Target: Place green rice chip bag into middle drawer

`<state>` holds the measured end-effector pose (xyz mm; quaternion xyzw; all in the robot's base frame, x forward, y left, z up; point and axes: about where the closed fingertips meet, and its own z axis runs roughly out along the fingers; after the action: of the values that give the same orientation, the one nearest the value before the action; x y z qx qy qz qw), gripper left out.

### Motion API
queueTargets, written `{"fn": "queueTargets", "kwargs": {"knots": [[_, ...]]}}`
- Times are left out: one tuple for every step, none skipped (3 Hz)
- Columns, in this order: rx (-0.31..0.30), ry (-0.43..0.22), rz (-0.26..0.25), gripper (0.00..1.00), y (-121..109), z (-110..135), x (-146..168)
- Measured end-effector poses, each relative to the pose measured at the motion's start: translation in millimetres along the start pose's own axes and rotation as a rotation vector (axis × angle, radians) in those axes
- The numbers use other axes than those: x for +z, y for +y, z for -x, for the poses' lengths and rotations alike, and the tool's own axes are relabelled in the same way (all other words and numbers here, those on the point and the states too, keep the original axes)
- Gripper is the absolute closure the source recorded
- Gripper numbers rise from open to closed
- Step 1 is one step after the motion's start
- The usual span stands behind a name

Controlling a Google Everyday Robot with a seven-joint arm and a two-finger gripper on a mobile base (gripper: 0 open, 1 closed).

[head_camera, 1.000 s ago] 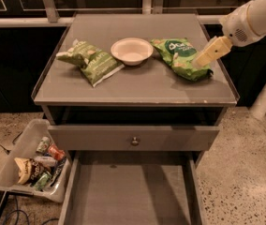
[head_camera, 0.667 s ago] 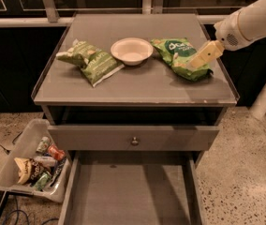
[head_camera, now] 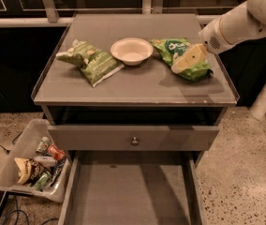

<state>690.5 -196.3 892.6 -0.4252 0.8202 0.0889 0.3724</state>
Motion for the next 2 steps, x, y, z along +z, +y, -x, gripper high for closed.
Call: {"fn": "queueTargets", "kwargs": {"knots": [[0.028,0.018,0.024,0.00,7.1,-0.9,16.2],[0.049,0.062,0.005,0.00,5.7,-17.0,36.3]]}}
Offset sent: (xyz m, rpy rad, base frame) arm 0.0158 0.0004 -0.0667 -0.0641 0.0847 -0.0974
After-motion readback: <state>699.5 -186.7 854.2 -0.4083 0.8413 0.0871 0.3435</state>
